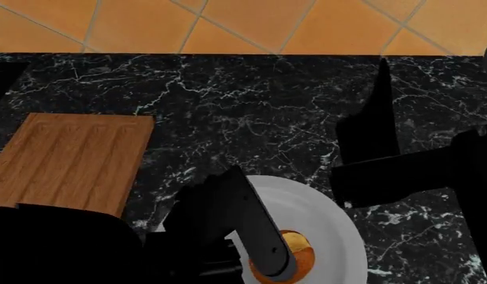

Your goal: Place all breads on the cutting board.

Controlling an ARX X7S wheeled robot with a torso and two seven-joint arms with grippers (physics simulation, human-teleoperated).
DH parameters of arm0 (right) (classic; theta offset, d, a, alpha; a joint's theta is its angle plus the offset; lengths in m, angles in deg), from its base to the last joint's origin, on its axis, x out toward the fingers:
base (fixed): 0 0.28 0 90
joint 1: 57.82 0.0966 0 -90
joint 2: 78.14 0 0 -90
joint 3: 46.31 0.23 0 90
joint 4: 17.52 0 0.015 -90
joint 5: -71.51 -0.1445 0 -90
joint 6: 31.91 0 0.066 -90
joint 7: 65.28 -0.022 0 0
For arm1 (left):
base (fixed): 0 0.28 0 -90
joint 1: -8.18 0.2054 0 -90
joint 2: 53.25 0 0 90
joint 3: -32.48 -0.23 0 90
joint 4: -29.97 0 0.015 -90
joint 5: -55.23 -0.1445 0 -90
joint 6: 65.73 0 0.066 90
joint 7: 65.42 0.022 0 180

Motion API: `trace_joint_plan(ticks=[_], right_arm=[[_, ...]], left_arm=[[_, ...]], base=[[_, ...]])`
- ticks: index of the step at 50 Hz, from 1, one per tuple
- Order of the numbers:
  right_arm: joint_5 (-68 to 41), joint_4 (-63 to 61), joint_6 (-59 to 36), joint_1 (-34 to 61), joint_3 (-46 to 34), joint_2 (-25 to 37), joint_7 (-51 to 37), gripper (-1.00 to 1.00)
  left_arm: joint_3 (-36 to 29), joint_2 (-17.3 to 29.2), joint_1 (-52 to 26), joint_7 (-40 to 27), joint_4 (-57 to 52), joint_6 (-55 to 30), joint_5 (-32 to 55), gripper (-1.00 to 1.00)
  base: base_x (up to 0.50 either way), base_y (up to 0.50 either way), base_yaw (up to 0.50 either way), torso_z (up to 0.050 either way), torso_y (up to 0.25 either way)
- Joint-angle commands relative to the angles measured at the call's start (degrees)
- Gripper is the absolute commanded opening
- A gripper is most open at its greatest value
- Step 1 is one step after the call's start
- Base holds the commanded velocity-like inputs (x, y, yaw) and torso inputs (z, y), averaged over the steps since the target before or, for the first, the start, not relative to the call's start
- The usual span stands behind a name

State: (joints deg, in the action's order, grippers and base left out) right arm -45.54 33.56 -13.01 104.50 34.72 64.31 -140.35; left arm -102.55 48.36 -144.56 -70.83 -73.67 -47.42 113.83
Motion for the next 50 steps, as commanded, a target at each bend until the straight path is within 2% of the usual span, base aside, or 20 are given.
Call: trace_joint_plan(ticks=[1,24,25,32,38,39,44,47,50], right_arm=[[1.8,0.3,0.4,-1.6,3.0,-0.5,2.5,1.0],[4.2,-0.1,0.9,-4.4,5.0,0.2,5.2,1.0],[4.0,-0.3,1.0,-4.4,5.0,0.3,5.1,1.0],[2.8,-0.3,1.5,-2.6,3.6,0.5,3.9,1.0],[2.2,-0.3,1.9,-1.4,2.4,0.3,3.1,1.0],[1.9,-0.4,2.1,-1.2,2.1,0.3,2.8,1.0],[1.5,-0.5,2.4,-0.4,1.0,-0.2,2.1,1.0],[1.9,-0.3,2.4,0.2,0.1,-1.0,2.1,1.0],[1.4,-0.5,2.6,0.9,-0.7,-1.2,1.5,1.0]], left_arm=[[-2.3,-2.1,-0.4,3.9,5.2,3.0,-4.0,1.0],[-9.1,-5.1,-0.7,7.5,14.3,7.7,-9.1,1.0],[-9.4,-4.9,-0.2,7.6,13.5,8.1,-9.2,-1.0],[-5.0,-4.2,0.5,3.5,9.3,6.6,-5.9,-1.0],[5.6,-2.0,-1.8,-4.1,-0.2,1.4,2.8,-1.0],[9.5,-1.3,-2.4,-6.1,-2.0,0.7,5.8,-1.0],[20.6,2.2,-5.5,-15.5,-8.8,-3.4,16.9,-1.0],[25.0,5.0,-6.8,-19.5,-9.9,-4.4,21.1,-1.0],[27.1,7.3,-7.0,-20.8,-9.8,-4.1,21.5,-1.0]], base=[[0.0,0.0,0.0,0.0,0.0],[0.0,0.0,0.0,0.0,0.0],[0.01,0.0,0.0,0.0,0.0],[0.0,0.0,0.0,0.0,0.0],[0.0,0.0,0.0,0.0,0.0],[0.0,0.0,0.0,0.0,0.0],[0.0,0.0,0.0,0.0,0.0],[0.0,0.0,0.0,0.0,0.0],[0.0,0.0,0.0,0.0,0.0]])
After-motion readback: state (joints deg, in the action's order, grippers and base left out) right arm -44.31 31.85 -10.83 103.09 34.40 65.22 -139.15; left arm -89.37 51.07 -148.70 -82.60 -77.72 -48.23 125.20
